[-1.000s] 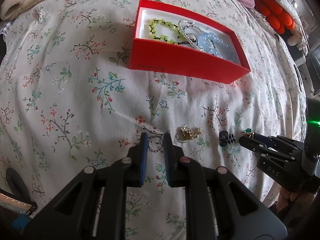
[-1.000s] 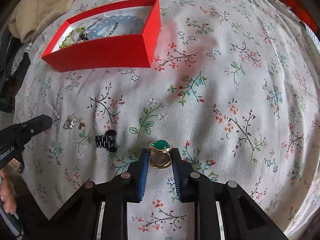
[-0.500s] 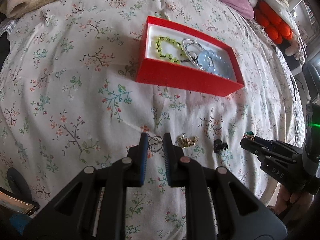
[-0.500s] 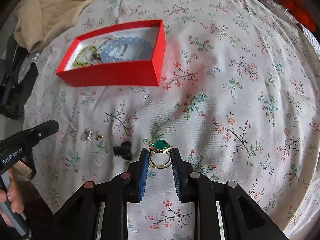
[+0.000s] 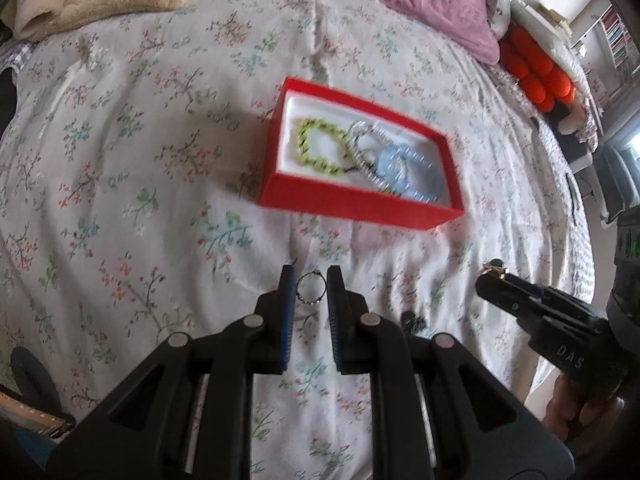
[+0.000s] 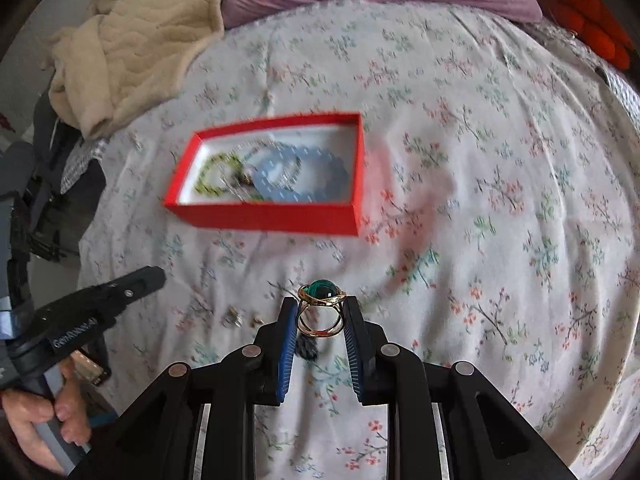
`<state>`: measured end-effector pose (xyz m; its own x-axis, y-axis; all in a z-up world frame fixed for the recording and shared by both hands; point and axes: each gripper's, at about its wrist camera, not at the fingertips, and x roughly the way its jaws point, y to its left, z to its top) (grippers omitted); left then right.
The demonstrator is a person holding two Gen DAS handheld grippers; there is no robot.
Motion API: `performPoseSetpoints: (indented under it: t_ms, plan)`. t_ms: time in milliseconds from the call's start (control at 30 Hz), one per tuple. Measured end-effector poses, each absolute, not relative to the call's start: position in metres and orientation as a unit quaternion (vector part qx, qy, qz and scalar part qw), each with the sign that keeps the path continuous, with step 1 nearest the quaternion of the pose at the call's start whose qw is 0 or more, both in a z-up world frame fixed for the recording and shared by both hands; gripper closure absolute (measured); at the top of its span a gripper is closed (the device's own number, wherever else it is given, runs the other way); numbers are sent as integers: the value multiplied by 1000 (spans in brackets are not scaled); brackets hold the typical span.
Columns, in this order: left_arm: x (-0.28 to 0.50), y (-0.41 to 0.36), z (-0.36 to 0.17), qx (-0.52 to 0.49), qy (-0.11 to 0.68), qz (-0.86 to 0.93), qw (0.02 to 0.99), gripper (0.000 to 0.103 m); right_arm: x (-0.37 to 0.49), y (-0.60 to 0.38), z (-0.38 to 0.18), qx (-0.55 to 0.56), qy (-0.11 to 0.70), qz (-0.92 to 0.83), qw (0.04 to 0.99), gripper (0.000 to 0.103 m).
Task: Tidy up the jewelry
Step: 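Lift both rings and carry them over the red box with both tools, then open both tools to drop the rings into the red box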
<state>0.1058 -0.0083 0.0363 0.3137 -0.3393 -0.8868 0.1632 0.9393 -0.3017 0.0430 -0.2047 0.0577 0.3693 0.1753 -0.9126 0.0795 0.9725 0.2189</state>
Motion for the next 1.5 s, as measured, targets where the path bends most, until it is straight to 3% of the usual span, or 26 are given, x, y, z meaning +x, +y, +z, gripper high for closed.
performPoseSetpoints:
  t_ms: [433,1200,1500]
  plan:
    - [144,-26,41,-107,502,-178,840,86,86,-206,63,161,518,33,839,80]
    - [167,-45,23,-66,471,-146,867,85,118,-219,33,176,522,12,834,80]
    - [162,-43,29,-48,468,-135,872,63,118,-223,31,174,524,7,834,80]
